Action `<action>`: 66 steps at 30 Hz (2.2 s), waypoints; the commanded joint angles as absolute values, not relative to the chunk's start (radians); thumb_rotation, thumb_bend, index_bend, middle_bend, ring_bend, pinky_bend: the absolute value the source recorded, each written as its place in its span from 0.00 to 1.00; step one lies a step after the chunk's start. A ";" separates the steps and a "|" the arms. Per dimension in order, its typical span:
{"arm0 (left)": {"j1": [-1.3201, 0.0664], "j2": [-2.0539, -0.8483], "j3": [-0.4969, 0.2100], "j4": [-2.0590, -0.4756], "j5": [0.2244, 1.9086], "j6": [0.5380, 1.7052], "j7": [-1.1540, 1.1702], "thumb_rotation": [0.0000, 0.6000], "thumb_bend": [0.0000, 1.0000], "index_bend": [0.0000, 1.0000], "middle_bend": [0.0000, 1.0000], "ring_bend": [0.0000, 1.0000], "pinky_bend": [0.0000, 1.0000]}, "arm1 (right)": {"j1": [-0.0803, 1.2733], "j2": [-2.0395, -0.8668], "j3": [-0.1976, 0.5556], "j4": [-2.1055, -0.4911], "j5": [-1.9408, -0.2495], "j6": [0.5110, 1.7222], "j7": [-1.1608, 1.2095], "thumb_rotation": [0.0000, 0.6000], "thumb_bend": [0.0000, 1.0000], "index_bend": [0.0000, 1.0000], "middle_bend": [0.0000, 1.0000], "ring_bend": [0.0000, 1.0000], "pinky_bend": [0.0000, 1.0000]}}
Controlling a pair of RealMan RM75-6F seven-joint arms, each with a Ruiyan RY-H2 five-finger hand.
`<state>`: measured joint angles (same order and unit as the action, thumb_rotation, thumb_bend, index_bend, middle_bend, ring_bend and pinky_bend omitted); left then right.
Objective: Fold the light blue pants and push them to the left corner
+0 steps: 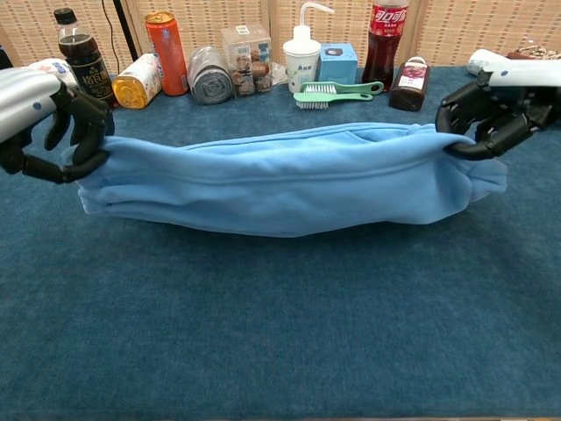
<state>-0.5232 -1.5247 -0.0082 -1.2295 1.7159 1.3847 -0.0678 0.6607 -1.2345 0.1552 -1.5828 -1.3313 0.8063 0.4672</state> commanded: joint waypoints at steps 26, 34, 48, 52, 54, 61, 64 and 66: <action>-0.633 -1.574 -0.148 -1.162 1.428 1.106 0.028 1.00 0.59 0.76 0.54 0.54 0.70 | 0.857 -1.315 0.229 -1.353 -0.939 0.585 0.221 1.00 0.60 0.63 0.52 0.46 0.60; -0.635 -1.610 -0.159 -1.134 1.388 1.107 0.106 1.00 0.54 0.60 0.37 0.28 0.52 | 0.855 -1.369 0.246 -1.299 -0.933 0.636 0.203 1.00 0.59 0.58 0.49 0.42 0.59; -0.629 -1.501 -0.155 -1.309 1.288 1.004 0.209 1.00 0.21 0.00 0.00 0.00 0.05 | 0.798 -1.281 0.265 -1.432 -0.991 0.765 0.144 1.00 0.00 0.00 0.00 0.00 0.08; -0.610 -1.420 -0.145 -1.392 1.315 1.031 0.195 1.00 0.17 0.00 0.00 0.00 0.01 | 0.745 -1.206 0.268 -1.526 -1.061 0.831 0.176 1.00 0.00 0.00 0.00 0.00 0.07; -0.602 -1.393 -0.137 -1.415 1.334 1.043 0.181 1.00 0.17 0.00 0.00 0.00 0.01 | 0.724 -1.180 0.259 -1.549 -1.097 0.843 0.194 1.00 0.00 0.00 0.00 0.00 0.07; -0.545 -1.285 -0.109 -1.487 1.402 1.134 0.119 1.00 0.09 0.00 0.00 0.00 0.00 | 0.644 -1.123 0.175 -1.564 -1.299 0.903 0.261 1.00 0.00 0.00 0.00 0.00 0.07; -0.503 -1.225 -0.099 -1.532 1.405 1.184 0.117 1.00 0.09 0.00 0.00 0.00 0.00 | 0.620 -1.132 0.120 -1.526 -1.399 0.932 0.263 1.00 0.00 0.00 0.00 0.00 0.07; -0.487 -1.201 -0.095 -1.557 1.402 1.198 0.114 1.00 0.09 0.00 0.00 0.00 0.00 | 0.617 -1.148 0.104 -1.496 -1.441 0.948 0.272 1.00 0.00 0.00 0.00 0.00 0.08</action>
<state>-0.5090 -1.2263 -0.1029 -1.5318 1.4000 1.1766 0.1199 0.6397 -1.1385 0.1456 -1.5336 -1.3779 0.9153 0.2546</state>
